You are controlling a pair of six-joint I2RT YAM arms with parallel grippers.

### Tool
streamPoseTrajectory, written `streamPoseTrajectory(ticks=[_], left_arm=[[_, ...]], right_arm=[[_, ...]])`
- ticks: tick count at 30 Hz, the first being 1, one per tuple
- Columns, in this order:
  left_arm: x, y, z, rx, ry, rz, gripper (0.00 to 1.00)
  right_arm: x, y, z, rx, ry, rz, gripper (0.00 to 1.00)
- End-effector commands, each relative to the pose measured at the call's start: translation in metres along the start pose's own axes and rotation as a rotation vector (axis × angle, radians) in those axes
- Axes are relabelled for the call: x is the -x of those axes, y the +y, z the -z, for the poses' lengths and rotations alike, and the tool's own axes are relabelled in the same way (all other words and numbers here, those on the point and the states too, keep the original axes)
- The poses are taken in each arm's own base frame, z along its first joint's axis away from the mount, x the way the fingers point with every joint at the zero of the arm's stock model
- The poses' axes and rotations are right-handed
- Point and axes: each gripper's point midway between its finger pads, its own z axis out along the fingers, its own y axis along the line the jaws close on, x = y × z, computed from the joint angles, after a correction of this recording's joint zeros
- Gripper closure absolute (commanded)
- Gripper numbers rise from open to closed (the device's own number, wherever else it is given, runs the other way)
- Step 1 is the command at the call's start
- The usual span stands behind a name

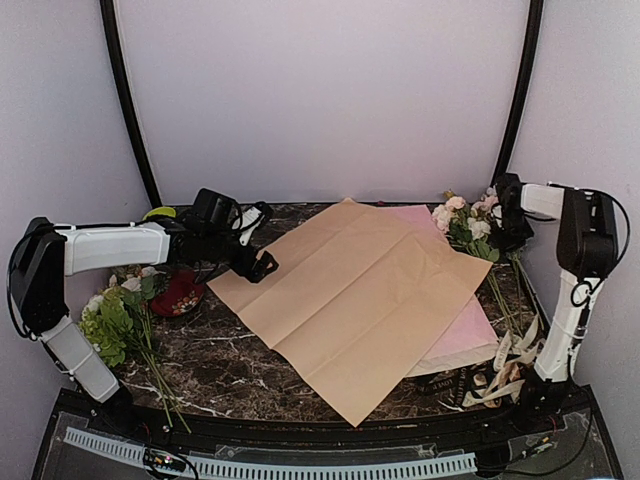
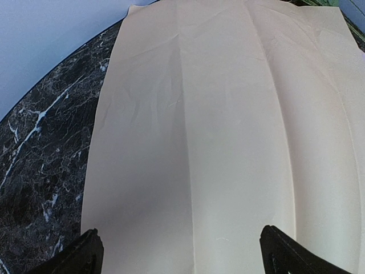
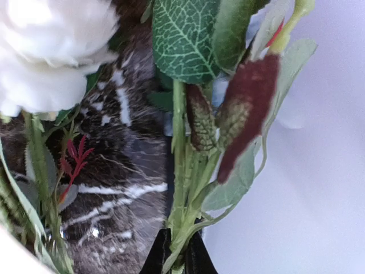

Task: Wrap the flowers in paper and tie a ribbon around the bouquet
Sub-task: Pick up the fake flower from the corner of the board, then place the fake flower on the flattened wrapping paper.

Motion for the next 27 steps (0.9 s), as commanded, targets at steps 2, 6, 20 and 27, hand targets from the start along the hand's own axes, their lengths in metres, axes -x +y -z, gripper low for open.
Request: streamPoseTrajectory(ticks=[2, 6, 20, 27], left_arm=[[0.006, -0.003, 0.007, -0.012, -0.023, -0.016, 0.01], [0.007, -0.002, 0.008, -0.007, -0.024, -0.015, 0.01], [0.006, -0.001, 0.008, -0.005, -0.011, -0.008, 0.01], [0.006, -0.001, 0.011, 0.001, -0.011, -0.011, 0.01]], right_arm=[[0.024, -0.057, 0.070, -0.171, -0.185, -0.145, 1.00], [0.041, -0.069, 0.126, -0.146, -0.337, -0.220, 1.00], [0.114, 0.239, 0.349, 1.430, -0.596, -0.258, 1.00], [0.117, 0.356, 0.313, 1.410, -0.306, -0.152, 1.00]])
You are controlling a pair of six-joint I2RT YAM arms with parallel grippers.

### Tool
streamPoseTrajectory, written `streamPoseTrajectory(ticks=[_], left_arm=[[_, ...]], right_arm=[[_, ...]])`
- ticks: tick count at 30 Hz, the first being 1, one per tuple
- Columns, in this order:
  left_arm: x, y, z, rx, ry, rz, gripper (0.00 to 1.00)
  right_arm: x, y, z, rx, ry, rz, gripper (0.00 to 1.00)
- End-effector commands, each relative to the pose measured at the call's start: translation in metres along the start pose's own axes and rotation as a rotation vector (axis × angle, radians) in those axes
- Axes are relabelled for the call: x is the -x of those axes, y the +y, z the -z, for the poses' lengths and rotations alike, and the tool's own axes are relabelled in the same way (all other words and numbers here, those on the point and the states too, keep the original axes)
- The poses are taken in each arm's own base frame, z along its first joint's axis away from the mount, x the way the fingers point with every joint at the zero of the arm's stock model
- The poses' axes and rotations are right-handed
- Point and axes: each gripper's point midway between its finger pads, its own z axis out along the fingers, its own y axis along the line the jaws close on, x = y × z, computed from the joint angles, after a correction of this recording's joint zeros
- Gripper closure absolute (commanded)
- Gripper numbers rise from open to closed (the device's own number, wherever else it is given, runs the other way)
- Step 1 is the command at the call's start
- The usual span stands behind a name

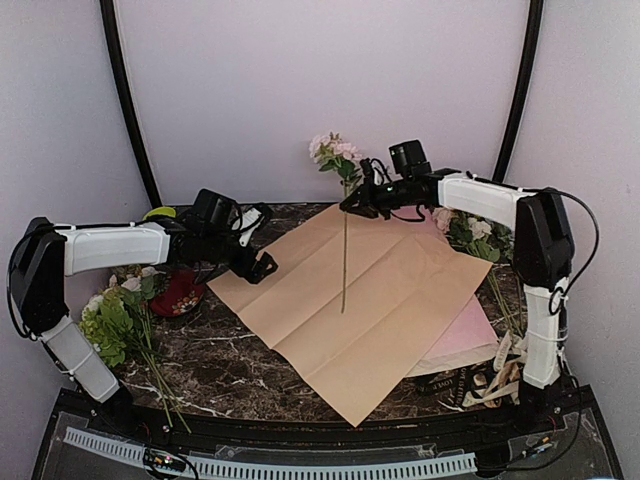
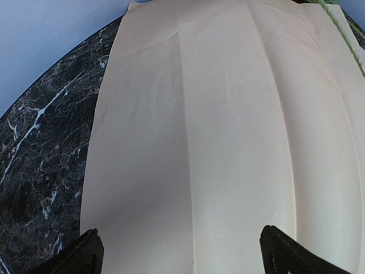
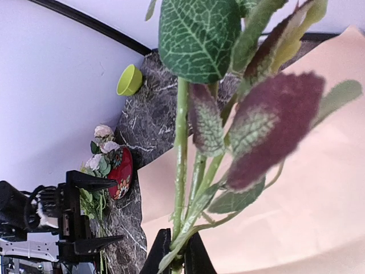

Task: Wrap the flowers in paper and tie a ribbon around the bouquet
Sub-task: Place the fake flower on the flattened wrapping paper.

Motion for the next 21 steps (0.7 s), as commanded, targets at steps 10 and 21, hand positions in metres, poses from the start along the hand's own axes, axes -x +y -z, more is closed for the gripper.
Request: streamPoseTrajectory(ticks=[10, 21], left_arm=[[0.006, -0.002, 0.009, -0.005, -0.011, -0.011, 0.01], [0.007, -0.003, 0.009, -0.012, -0.011, -0.011, 0.01]], right_arm=[[-0.055, -0.069, -0.066, -0.199, 0.269, -0.050, 1.00], [-0.024, -0.082, -0.037, -0.343, 0.258, 0.095, 0.57]])
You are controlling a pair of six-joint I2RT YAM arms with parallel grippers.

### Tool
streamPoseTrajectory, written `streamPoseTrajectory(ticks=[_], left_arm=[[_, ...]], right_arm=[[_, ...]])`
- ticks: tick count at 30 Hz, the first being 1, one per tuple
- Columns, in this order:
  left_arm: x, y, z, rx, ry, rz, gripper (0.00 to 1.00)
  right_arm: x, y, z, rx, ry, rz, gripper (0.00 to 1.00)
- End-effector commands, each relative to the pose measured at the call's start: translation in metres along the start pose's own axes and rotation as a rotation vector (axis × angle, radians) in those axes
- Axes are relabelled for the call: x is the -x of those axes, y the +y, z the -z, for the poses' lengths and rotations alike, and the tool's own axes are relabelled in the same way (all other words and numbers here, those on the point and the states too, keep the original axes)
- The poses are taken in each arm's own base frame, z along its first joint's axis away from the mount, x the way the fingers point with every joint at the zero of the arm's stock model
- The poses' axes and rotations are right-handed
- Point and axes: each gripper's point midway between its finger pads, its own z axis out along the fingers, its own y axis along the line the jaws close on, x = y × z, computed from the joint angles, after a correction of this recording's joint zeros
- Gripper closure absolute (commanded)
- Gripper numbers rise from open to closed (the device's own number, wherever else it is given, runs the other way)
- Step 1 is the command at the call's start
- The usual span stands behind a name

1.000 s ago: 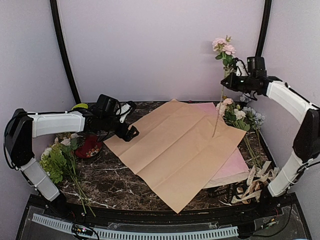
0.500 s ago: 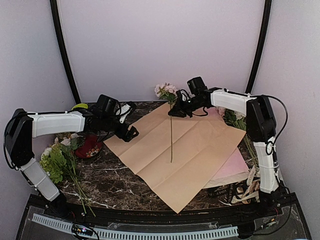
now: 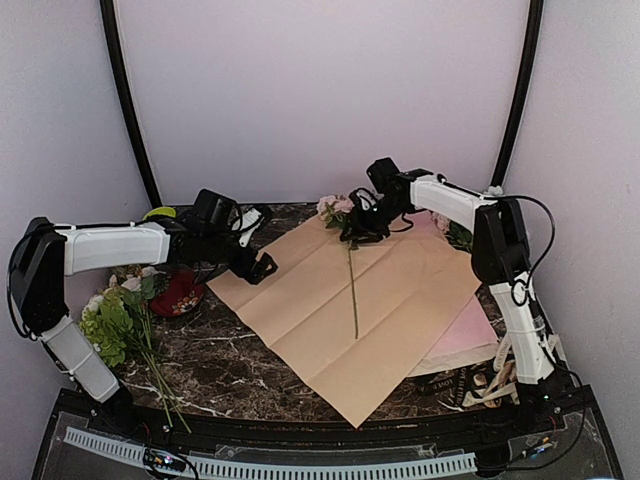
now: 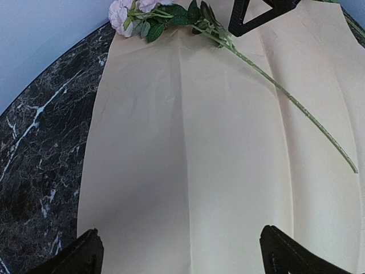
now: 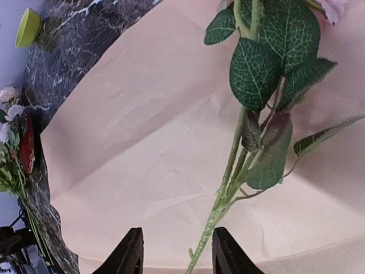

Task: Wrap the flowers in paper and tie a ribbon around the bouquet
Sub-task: Place the fake flower on the flattened wrapping paper, then pick up the fake flower from the corner of the board.

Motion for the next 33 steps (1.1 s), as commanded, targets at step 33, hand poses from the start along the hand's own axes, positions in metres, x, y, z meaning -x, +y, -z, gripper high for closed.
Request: streamPoseTrajectory(ticks=[33], left_arm=[[0.005, -0.003, 0.006, -0.014, -0.004, -0.015, 0.01]], right_arm=[[-0.180, -0.387, 0.229, -0.840, 0.154, -0.522, 0.61]])
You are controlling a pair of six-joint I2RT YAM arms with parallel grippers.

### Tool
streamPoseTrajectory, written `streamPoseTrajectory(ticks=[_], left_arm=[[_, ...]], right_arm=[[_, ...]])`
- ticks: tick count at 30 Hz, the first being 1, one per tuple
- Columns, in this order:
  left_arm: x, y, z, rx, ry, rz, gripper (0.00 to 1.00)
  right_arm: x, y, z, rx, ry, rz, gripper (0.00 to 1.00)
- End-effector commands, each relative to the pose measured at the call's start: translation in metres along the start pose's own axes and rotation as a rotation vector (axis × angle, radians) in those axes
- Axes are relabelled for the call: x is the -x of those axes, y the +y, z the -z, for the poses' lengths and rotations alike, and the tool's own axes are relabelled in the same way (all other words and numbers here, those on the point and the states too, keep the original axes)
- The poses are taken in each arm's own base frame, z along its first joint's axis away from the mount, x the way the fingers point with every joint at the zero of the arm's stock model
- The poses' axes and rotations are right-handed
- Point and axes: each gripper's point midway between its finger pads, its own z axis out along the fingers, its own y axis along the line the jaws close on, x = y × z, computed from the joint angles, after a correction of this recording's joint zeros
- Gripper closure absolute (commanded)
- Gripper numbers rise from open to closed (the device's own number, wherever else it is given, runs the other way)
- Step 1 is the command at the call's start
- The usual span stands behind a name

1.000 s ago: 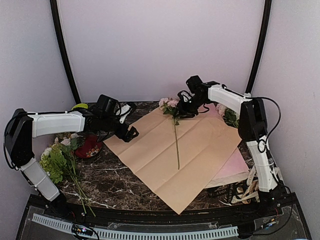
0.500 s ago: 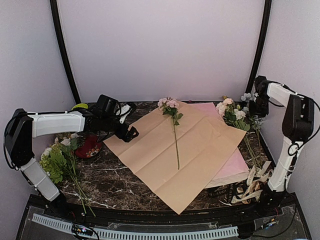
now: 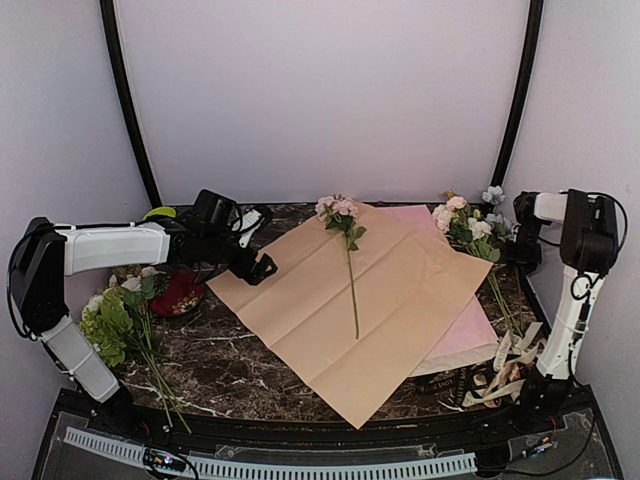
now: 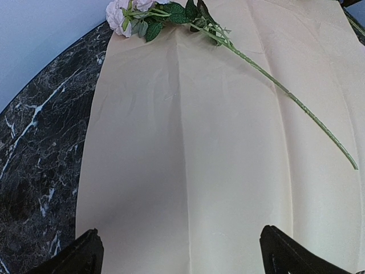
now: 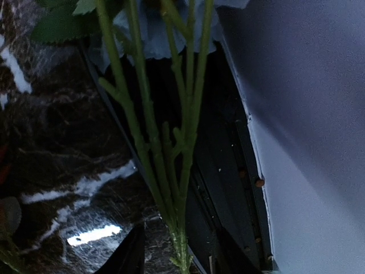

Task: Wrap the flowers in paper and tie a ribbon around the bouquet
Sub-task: Pick up the fake flower from the corner of the board.

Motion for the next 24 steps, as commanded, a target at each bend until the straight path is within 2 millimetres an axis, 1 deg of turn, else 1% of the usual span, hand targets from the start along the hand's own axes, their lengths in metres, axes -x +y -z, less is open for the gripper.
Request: streamPoseTrajectory(ticks=[1, 4, 8, 11, 13, 15, 17, 20, 22, 24], left_arm=[[0.007, -0.002, 0.006, -0.010, -0.011, -0.013, 0.01], [0.006, -0.002, 0.005, -0.011, -0.009, -0.013, 0.01], [0.007, -0.002, 0.005, -0.010, -0.011, -0.013, 0.02], [0.007, -0.001, 0.006, -0.009, -0.012, -0.013, 0.02], [0.008, -0.002, 0.006, -0.009, -0.014, -0.014, 0.02], [0.008, -0.001, 0.007, -0.008, -0.014, -0.013, 0.02], [0.007, -0.002, 0.006, -0.010, -0.013, -0.012, 0.02], [0.008, -0.002, 0.007, -0.009, -0.015, -0.015, 0.02], [0.008, -0.002, 0.007, -0.008, -0.015, -0.015, 0.02], [0.008, -0.001, 0.007, -0.009, -0.015, -0.015, 0.02]], right_arm=[[-0.025, 0.019, -0.029, 0.095, 0.096, 0.054, 0.63], [-0.036, 0.035, -0.035, 0.184, 0.130, 0.067, 0.73], [-0.040, 0.040, -0.035, 0.215, 0.136, 0.077, 0.92], [-0.035, 0.034, -0.030, 0.182, 0.114, 0.083, 1.00], [-0.029, 0.024, -0.024, 0.120, 0.089, 0.092, 1.00], [-0.023, 0.015, -0.014, 0.054, 0.058, 0.105, 1.00], [-0.012, 0.002, 0.003, -0.024, 0.003, 0.093, 1.00], [0.012, -0.019, 0.042, -0.123, -0.133, 0.033, 1.00], [0.029, -0.036, 0.084, -0.202, -0.265, -0.026, 1.00], [0.041, -0.045, 0.122, -0.241, -0.386, -0.064, 1.00]])
